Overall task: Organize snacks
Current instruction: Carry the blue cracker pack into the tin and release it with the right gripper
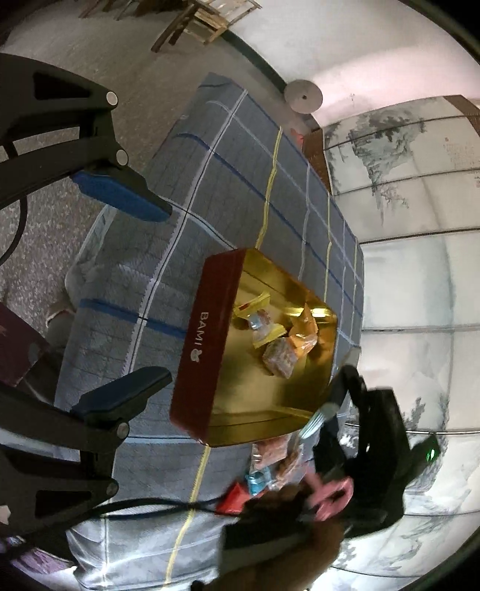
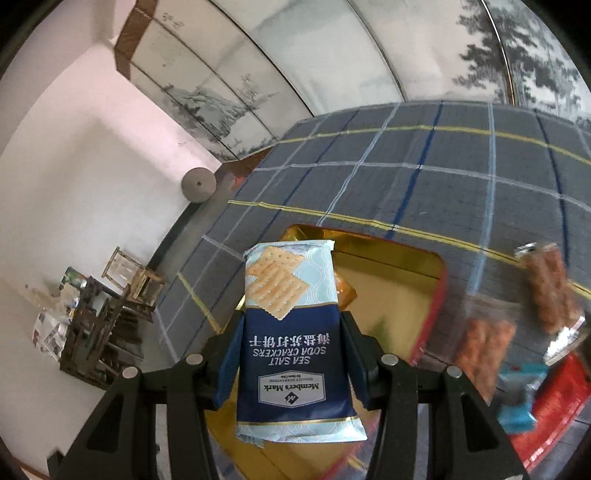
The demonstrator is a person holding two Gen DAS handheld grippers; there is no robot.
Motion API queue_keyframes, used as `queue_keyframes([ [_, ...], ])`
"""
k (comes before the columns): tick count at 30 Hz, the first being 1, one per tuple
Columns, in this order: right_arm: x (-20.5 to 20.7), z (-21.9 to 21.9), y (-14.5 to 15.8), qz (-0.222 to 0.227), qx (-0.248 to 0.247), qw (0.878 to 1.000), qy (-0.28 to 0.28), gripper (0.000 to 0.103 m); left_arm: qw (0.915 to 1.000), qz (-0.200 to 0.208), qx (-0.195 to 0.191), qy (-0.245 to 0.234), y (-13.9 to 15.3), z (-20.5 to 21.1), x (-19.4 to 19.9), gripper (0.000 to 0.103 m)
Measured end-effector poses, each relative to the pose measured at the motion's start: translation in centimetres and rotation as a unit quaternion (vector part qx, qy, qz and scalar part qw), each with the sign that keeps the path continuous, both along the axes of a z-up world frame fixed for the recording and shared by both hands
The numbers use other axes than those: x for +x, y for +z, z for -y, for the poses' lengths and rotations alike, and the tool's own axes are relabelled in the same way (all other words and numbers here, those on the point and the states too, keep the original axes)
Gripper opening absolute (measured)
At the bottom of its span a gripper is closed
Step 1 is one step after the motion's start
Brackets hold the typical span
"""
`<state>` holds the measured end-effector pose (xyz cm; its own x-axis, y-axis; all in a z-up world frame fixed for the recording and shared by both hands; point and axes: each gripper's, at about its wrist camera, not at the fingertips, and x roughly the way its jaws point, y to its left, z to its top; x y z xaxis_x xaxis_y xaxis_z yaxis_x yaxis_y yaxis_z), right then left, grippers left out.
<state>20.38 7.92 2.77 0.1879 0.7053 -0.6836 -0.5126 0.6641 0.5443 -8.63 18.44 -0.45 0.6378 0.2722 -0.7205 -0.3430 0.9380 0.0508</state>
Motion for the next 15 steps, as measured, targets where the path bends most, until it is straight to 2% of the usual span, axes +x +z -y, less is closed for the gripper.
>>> queue_keyframes([
  [7, 2.3, -2.5, -2.6, -0.031, -0.029, 0.999, -0.016, 0.051, 0.9999, -0.007, -0.006, 0.006, -0.7, -0.9, -0.1, 0.077],
  [10, 2.6, -3.0, -2.9, -0.016, -0.041, 0.999, -0.03, 0.053, 0.9998, -0.015, -0.012, 0.01, -1.1, -1.3, -0.1, 0.077],
  [15, 3.1, -1.8, -2.6, -0.033, -0.006, 0.999, -0.038, 0.053, 0.9997, -0.017, -0.014, 0.014, -1.2, -1.7, -0.2, 0.077],
])
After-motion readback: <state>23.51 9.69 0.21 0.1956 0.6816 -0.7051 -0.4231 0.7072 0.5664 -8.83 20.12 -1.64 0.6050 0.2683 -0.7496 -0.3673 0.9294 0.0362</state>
